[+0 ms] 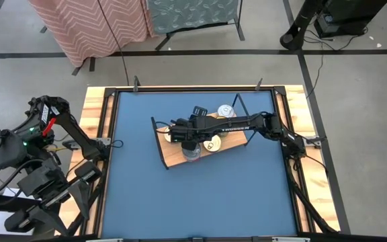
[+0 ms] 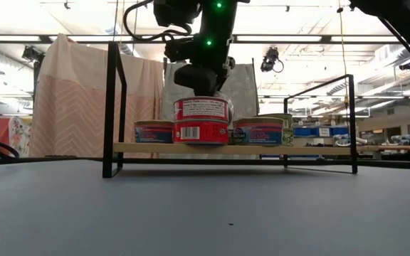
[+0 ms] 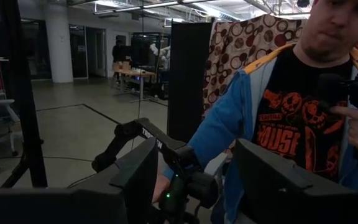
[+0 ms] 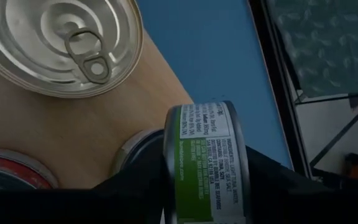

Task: Stack canned seafood by type on shelf
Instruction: Stack the green tuna can on top of the green tuna can on the shelf

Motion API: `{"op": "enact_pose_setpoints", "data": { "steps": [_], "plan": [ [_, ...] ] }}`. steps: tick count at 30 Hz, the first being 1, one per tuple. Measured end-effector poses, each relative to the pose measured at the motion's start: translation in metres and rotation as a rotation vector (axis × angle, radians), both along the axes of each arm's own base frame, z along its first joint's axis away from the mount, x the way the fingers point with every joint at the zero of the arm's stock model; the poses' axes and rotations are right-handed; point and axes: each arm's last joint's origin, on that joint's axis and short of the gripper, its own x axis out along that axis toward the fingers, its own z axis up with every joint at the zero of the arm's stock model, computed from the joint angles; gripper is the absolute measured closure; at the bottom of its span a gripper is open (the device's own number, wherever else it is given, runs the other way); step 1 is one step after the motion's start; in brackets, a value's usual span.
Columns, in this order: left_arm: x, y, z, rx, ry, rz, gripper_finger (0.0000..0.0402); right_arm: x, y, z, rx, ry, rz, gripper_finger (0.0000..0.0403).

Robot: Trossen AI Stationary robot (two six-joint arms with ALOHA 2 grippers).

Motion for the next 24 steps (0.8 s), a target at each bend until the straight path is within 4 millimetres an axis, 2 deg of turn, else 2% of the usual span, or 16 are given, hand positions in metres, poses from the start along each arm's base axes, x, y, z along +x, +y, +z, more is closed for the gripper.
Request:
{"op": "enact_pose_setpoints", "data": {
  "steps": [9, 13, 24],
  "plan": [
    [-0.0005, -0.0004, 0.0, 0.002, -0.002, -0.022, 0.0184, 0.0004, 0.0069, -0.0005, 0.059, 0.006, 0.038, 0.0224],
    [-0.0006, -0.0005, -0.0001, 0.002, -0.002, -0.027, 0.0184, 0.0005, 0.008, -0.0011, 0.116, -0.003, 0.034, 0.0206],
    [-0.0069, -0.0041, -0.0001, 0.003, -0.004, -0.054, 0.0184, 0.0007, 0.0084, -0.0016, 0.13, -0.013, 0.021, 0.0152]
  ]
}}
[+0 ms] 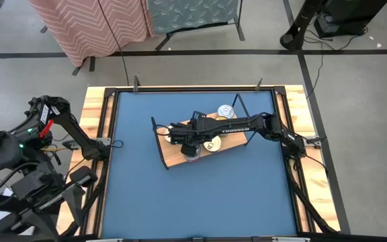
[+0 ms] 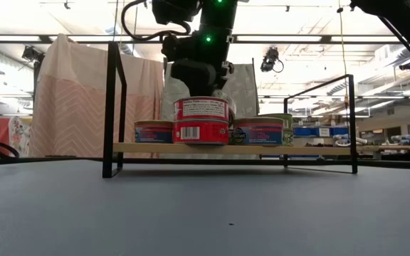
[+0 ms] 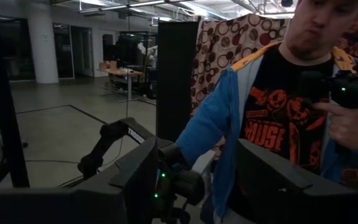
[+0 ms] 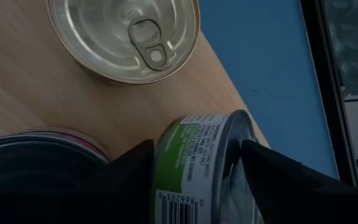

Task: Stack canned seafood by type on shelf
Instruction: Stack the green tuna can on top of the green tuna can on the shelf

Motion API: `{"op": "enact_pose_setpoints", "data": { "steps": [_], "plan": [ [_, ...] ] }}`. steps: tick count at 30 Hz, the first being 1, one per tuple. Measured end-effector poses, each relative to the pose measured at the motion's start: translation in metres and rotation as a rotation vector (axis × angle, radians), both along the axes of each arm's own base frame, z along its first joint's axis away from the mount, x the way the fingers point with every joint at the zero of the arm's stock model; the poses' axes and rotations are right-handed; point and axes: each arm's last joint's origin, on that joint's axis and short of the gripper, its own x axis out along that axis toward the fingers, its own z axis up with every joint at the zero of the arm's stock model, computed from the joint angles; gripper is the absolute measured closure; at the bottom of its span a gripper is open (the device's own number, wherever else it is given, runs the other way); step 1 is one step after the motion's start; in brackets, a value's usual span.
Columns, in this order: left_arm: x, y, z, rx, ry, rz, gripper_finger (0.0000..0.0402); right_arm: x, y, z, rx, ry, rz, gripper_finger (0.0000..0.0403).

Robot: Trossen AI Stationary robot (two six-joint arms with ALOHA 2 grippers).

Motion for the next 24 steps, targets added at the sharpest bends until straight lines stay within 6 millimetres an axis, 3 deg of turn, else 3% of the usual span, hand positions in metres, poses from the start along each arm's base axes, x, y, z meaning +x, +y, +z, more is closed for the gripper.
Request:
{"op": "enact_pose_setpoints", "data": {
  "steps": [24],
  "plan": [
    [0.0, -0.0043, -0.0016, 0.008, 0.003, -0.001, 0.0184, -0.0036, 0.0008, -0.0015, 0.054, 0.035, -0.006, 0.0148]
  ]
}}
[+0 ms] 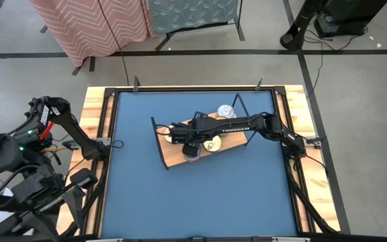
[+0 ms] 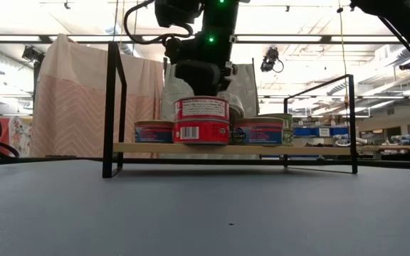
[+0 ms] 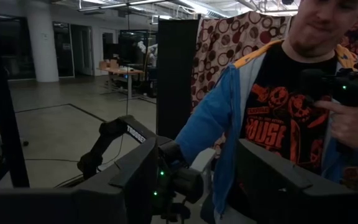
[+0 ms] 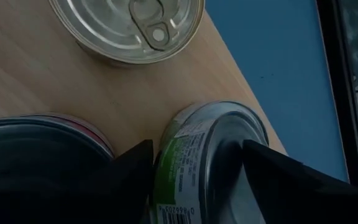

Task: Stack canned seafood by type on shelf
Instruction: Stack the green tuna can on top of the green tuna can on the shelf

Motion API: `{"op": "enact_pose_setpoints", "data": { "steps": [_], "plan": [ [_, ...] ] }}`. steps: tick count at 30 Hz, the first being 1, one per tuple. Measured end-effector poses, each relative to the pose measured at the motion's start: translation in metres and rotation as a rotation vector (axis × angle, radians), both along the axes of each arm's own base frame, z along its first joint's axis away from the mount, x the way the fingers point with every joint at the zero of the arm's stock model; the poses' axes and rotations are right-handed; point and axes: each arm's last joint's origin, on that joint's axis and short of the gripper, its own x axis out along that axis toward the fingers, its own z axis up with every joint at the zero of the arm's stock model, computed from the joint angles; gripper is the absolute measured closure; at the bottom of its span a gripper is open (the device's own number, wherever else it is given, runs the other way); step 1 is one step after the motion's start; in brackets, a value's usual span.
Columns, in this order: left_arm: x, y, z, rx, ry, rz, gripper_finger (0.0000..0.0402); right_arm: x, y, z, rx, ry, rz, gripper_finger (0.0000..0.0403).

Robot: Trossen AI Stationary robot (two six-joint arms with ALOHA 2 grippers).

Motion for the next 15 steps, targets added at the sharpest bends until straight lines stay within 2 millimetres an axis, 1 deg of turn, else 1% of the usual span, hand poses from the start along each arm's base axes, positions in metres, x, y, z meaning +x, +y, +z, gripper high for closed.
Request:
{"op": "enact_pose_setpoints", "data": {
  "steps": [7, 15],
  "plan": [
    [0.0, 0.0, 0.0, 0.0, 0.0, 0.0, 0.0184, 0.0029, -0.0002, 0.0001, 0.052, -0.036, -0.008, 0.0138],
    [0.0008, -0.0016, -0.0009, 0.005, 0.002, 0.0, 0.0184, 0.0027, -0.0057, 0.0001, 0.05, -0.039, -0.029, 0.013]
  ]
}}
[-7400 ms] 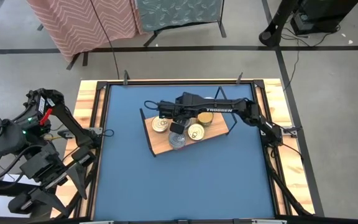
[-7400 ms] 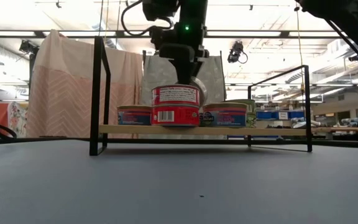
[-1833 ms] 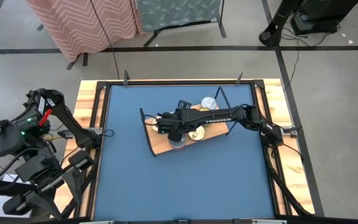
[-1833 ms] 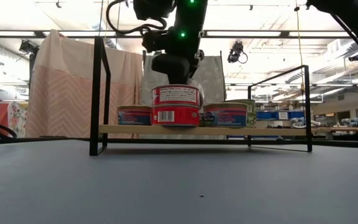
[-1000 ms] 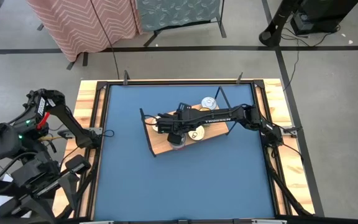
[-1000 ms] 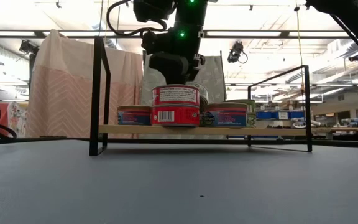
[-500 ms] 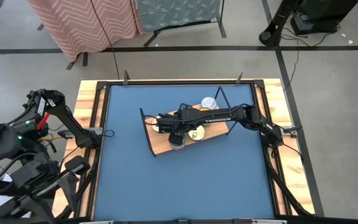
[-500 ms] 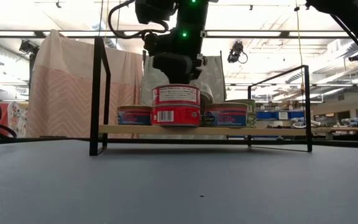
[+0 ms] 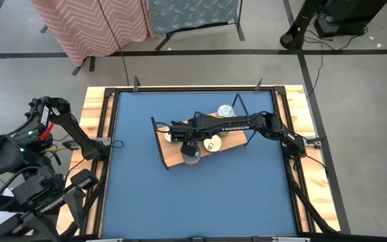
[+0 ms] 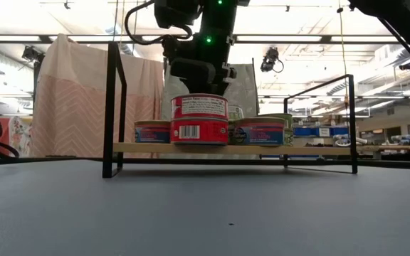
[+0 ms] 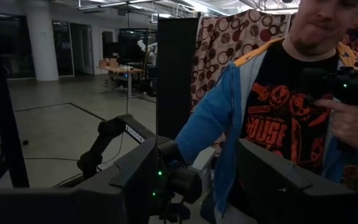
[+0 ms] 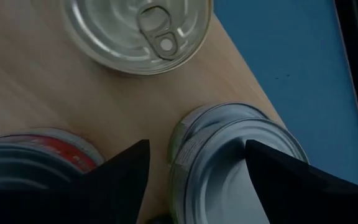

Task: Stack canned seafood by type on shelf
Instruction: Stack the green tuna can on top of the green tuna can on the shelf, then stack the blue/pink tuna can on top of the blue/pink tuna can on the shelf

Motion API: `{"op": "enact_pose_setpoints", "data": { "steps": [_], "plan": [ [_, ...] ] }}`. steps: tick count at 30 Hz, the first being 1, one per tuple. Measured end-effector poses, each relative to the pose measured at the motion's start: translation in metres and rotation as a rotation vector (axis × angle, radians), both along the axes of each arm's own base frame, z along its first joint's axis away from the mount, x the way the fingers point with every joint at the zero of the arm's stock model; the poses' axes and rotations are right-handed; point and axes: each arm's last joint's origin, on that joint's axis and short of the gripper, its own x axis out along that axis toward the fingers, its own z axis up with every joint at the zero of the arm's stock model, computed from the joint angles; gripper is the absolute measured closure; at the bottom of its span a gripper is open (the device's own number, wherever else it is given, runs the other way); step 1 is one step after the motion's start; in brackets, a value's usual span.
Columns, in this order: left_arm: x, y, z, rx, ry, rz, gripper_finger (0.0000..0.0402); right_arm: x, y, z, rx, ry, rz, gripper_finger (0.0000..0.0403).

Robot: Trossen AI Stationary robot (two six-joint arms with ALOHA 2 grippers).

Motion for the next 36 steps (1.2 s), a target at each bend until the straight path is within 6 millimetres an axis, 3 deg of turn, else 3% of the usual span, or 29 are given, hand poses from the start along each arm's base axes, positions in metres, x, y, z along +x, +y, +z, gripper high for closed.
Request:
{"op": "enact_pose_setpoints", "data": {
  "steps": [14, 18, 25, 30, 36],
  "plan": [
    [0.0, 0.0, 0.0, 0.001, 0.0, -0.001, 0.0184, 0.001, -0.002, 0.005, -0.004, -0.026, -0.032, 0.0135],
    [0.0, 0.0, -0.001, 0.005, 0.002, -0.001, 0.0184, 0.004, -0.003, 0.02, -0.039, -0.069, -0.04, 0.0135],
    [0.0, 0.0, -0.001, 0.006, 0.002, -0.001, 0.0184, 0.001, -0.004, 0.065, -0.075, -0.17, -0.087, 0.0146],
    [0.0, 0.0, -0.001, 0.007, 0.003, 0.0, 0.0184, -0.004, 0.02, 0.088, 0.065, -0.283, -0.081, 0.0218],
    [0.0, 0.0, -0.001, 0.025, -0.011, 0.003, 0.0184, -0.019, 0.081, 0.13, 0.138, -0.483, 0.039, 0.0377]
  ]
}}
